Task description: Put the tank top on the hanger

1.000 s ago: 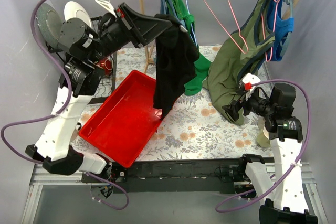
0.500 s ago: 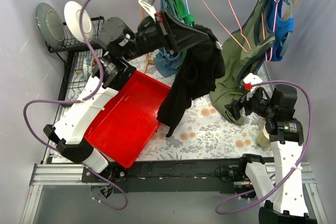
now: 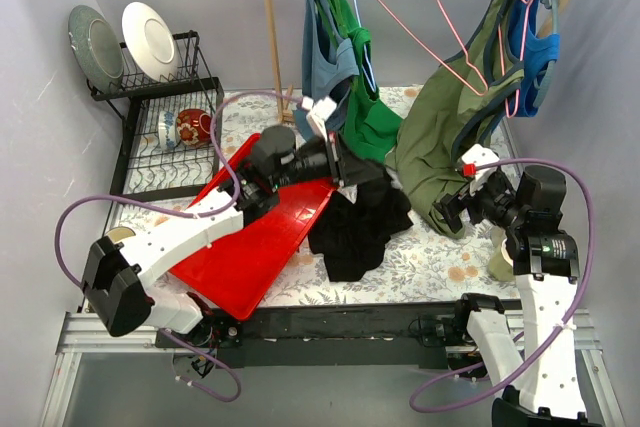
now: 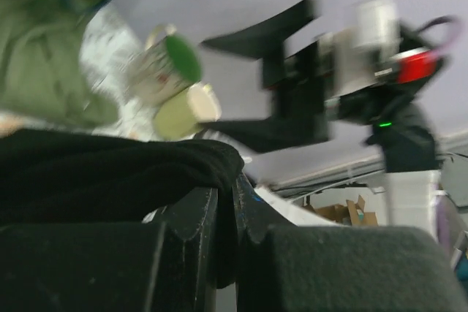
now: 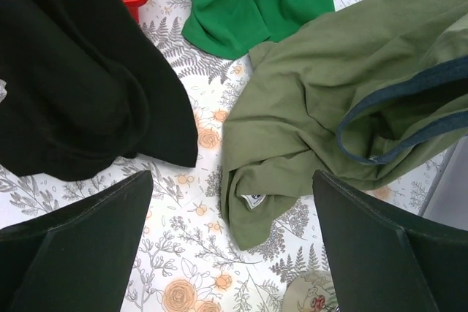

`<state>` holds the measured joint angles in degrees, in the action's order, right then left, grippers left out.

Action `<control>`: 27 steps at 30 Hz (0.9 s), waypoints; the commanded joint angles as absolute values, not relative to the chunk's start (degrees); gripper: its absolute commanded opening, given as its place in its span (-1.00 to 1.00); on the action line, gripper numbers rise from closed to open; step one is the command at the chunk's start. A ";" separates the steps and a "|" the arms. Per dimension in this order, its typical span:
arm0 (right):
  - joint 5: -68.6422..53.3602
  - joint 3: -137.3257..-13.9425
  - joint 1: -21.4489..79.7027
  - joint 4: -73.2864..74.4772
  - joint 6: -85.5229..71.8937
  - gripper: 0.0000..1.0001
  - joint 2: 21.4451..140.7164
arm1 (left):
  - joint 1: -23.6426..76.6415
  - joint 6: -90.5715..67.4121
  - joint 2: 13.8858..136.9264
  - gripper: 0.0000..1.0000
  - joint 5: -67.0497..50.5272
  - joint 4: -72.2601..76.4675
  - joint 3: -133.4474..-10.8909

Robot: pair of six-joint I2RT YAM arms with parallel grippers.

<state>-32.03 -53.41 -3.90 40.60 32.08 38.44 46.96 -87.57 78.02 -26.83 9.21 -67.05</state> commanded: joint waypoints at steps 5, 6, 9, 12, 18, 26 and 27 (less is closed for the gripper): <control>-40.83 -50.19 -4.13 47.70 42.41 0.94 42.53 | 46.93 -80.97 71.21 -0.36 -8.99 4.86 -51.51; -42.78 -49.75 -4.13 48.94 44.54 0.94 43.93 | 46.93 -79.73 70.23 -0.20 -6.44 3.53 -49.68; -48.93 -47.73 -3.26 54.65 53.68 0.90 47.62 | 46.85 -77.70 66.72 0.26 -1.67 0.35 -47.03; -50.88 -45.71 -1.15 56.34 60.53 0.88 51.05 | 46.84 -77.08 63.56 0.38 -3.60 -4.65 -45.97; -43.71 -42.37 13.22 45.11 52.05 0.76 55.63 | 46.85 -77.08 53.89 0.50 -5.44 -10.01 -42.11; -34.63 -44.82 28.65 31.20 42.28 0.66 62.92 | 47.02 -82.87 44.22 0.55 -7.55 -14.94 -36.22; -33.58 -45.26 29.70 31.38 42.19 0.62 65.02 | 47.11 -85.23 44.04 0.56 -7.91 -14.68 -34.64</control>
<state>-38.11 -42.11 26.70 36.69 45.52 60.23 46.81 -80.27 45.71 -6.26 -11.66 -38.33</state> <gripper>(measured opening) 0.840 0.774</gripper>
